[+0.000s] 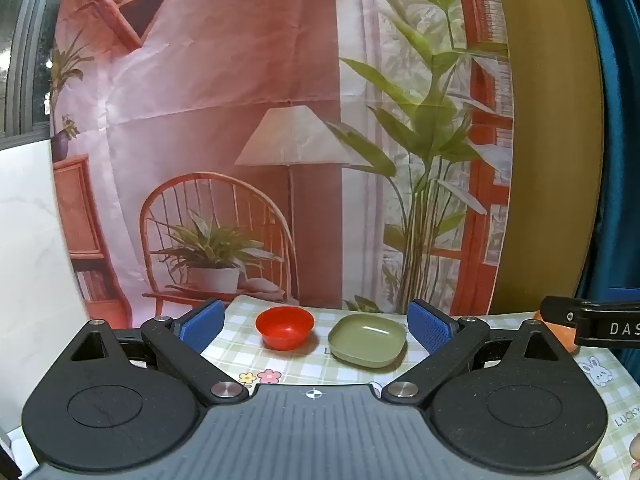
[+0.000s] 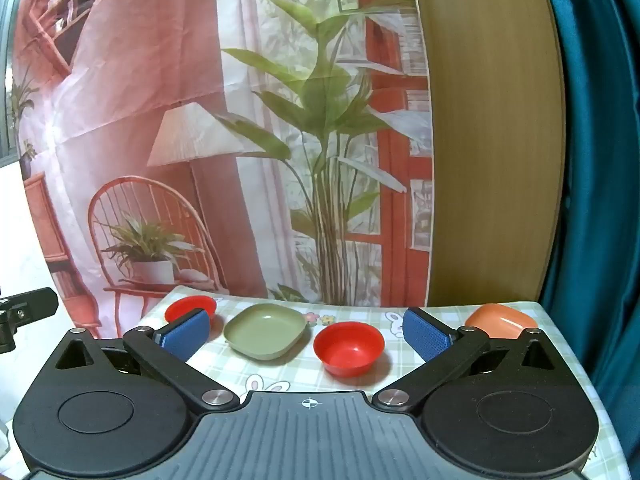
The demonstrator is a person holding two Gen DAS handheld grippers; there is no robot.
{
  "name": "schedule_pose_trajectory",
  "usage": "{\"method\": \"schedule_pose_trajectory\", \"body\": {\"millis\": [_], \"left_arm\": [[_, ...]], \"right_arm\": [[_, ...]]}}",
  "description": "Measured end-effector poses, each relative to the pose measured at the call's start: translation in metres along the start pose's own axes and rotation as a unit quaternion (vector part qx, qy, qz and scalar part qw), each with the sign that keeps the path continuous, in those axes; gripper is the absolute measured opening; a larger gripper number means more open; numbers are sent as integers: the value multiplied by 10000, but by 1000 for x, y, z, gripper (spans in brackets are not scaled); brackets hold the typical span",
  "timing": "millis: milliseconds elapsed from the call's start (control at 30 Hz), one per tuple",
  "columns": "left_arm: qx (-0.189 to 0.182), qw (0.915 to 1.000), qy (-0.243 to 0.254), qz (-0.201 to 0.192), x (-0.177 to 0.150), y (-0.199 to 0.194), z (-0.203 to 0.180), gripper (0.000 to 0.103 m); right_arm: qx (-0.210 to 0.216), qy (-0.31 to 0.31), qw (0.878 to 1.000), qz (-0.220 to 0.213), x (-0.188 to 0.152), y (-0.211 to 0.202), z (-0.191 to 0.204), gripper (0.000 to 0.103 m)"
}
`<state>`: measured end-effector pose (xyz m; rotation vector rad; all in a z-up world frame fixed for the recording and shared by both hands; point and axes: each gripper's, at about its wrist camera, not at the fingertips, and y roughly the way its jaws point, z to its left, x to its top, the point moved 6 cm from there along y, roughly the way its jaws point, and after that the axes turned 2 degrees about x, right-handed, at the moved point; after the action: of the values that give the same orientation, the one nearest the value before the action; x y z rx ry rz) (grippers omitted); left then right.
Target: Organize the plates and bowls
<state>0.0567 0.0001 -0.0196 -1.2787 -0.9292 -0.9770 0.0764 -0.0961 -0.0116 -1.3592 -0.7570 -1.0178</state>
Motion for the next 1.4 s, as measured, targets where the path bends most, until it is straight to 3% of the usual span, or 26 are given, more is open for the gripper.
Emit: {"method": "schedule_pose_trajectory", "body": {"millis": [1400], "left_arm": [[55,9999,-108,-8,4,-1,5,99]], "right_arm": [[18,11,10000,-37,3,-3,4,103]]}}
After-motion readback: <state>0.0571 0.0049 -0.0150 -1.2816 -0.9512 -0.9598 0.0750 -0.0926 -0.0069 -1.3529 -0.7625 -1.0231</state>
